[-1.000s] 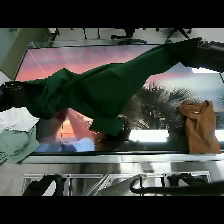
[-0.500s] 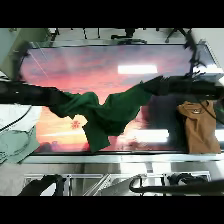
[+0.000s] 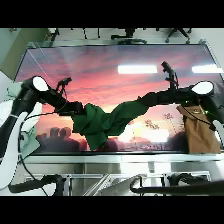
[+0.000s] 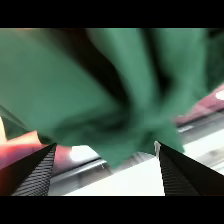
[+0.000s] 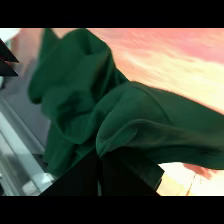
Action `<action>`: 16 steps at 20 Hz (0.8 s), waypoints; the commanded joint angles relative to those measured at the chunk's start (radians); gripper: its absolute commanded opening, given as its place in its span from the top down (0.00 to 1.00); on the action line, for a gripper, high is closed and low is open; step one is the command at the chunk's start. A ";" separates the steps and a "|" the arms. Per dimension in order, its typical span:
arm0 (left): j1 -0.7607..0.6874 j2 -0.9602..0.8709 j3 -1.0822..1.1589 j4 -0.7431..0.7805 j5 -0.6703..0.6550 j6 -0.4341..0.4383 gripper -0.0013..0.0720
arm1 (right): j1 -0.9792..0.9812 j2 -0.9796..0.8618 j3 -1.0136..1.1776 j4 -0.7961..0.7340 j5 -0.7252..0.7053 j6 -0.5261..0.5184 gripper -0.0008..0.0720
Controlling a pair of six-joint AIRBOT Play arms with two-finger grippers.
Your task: Fold the shirts.
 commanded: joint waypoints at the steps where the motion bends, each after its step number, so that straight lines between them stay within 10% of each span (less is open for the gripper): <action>1: 0.061 -0.076 -0.047 0.000 0.010 0.020 0.03 | 0.001 -0.071 -0.005 -0.064 -0.006 -0.001 0.96; 10: 0.063 -0.001 -0.181 -0.036 -0.008 0.073 0.03 | 0.000 -0.102 -0.005 -0.113 -0.006 -0.001 0.96; 16: -0.026 0.063 -0.360 -0.043 0.373 0.102 0.03 | 0.000 -0.102 -0.005 -0.113 -0.006 -0.001 0.96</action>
